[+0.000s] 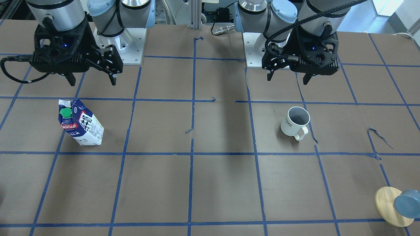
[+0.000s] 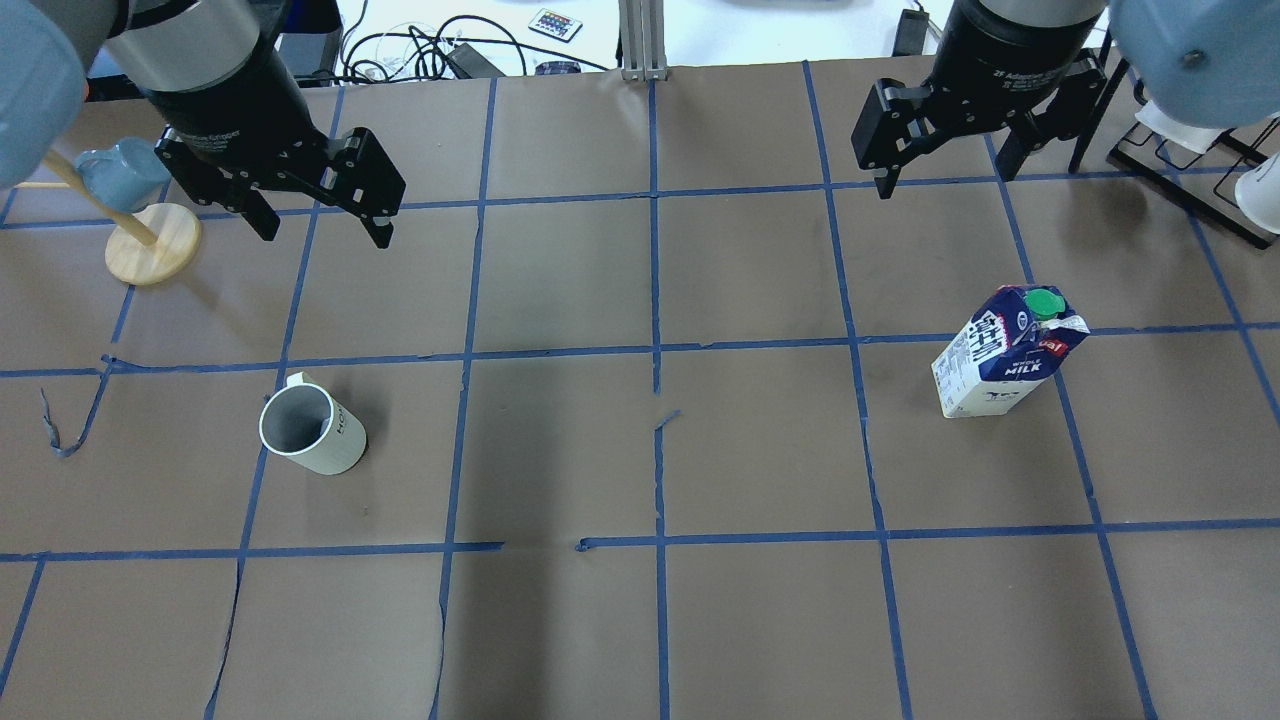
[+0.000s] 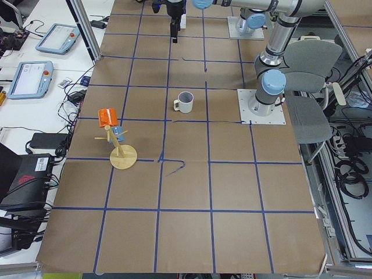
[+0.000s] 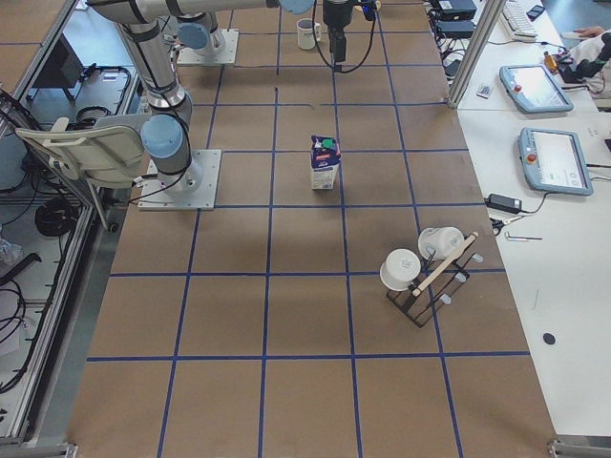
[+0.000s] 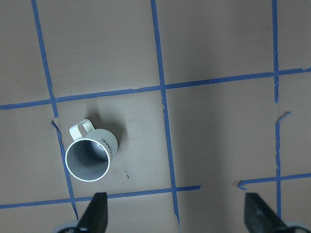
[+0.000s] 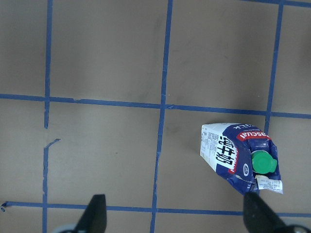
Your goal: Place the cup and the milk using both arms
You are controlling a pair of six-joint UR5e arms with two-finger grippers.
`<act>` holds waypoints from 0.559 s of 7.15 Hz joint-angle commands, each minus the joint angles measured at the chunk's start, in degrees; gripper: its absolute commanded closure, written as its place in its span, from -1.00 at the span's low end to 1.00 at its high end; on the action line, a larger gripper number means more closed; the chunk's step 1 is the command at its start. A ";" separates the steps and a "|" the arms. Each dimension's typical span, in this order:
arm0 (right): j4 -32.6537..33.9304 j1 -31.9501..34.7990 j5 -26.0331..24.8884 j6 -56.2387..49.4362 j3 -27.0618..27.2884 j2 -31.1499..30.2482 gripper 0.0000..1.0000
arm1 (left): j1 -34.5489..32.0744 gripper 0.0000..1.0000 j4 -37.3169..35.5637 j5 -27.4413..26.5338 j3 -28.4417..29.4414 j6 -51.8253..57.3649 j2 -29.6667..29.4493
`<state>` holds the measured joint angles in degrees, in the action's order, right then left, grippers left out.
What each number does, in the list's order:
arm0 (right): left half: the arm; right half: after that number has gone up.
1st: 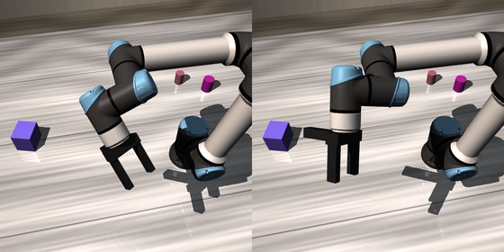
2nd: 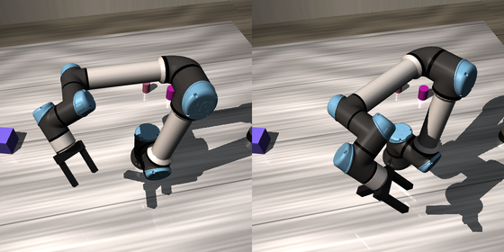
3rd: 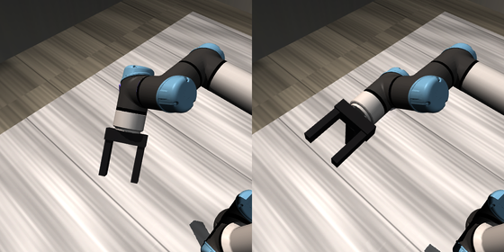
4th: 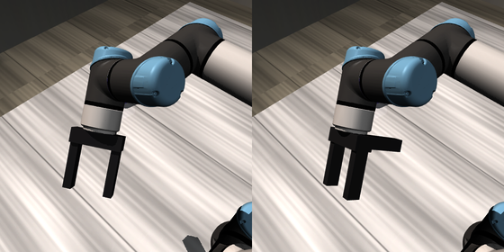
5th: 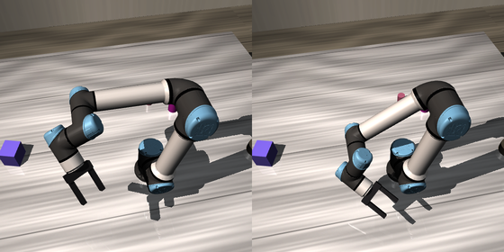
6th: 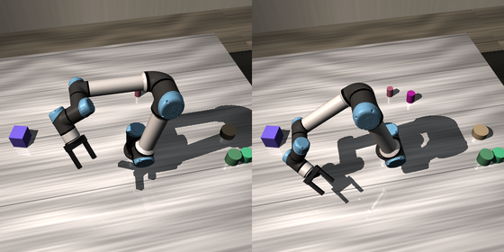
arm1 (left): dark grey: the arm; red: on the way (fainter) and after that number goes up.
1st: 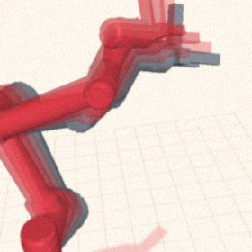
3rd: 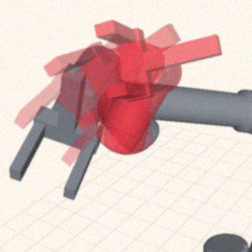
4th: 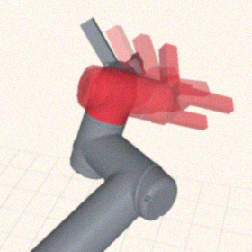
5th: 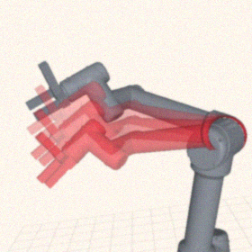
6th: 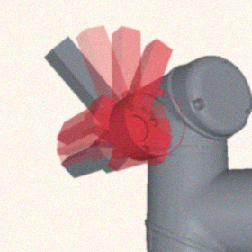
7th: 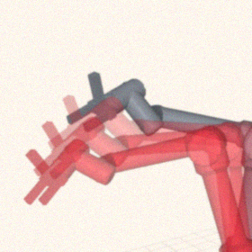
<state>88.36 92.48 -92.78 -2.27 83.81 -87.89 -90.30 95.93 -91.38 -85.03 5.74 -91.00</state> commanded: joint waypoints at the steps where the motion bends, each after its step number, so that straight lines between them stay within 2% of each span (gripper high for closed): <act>1: -0.03 -0.01 -1.07 -0.01 0.03 0.00 -1.00 | 3.53 -1.00 0.58 -1.34 -4.14 0.67 -0.23; 2: -0.20 -0.01 -1.08 -0.01 0.03 0.00 -1.00 | 5.99 -1.00 -1.60 -1.25 -10.01 3.55 -1.71; 3: 0.14 -0.01 -1.08 -0.01 0.03 0.08 -1.00 | 7.49 -1.00 -11.89 -1.34 -16.94 4.36 -3.46; 4: 0.06 -0.01 -1.17 -0.01 0.03 0.08 -1.00 | 7.68 -1.00 -18.17 -2.21 -23.53 4.45 -4.96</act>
<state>88.39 92.46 -93.86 -2.28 83.85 -87.84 -83.56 85.81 -92.91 -100.83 9.57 -94.15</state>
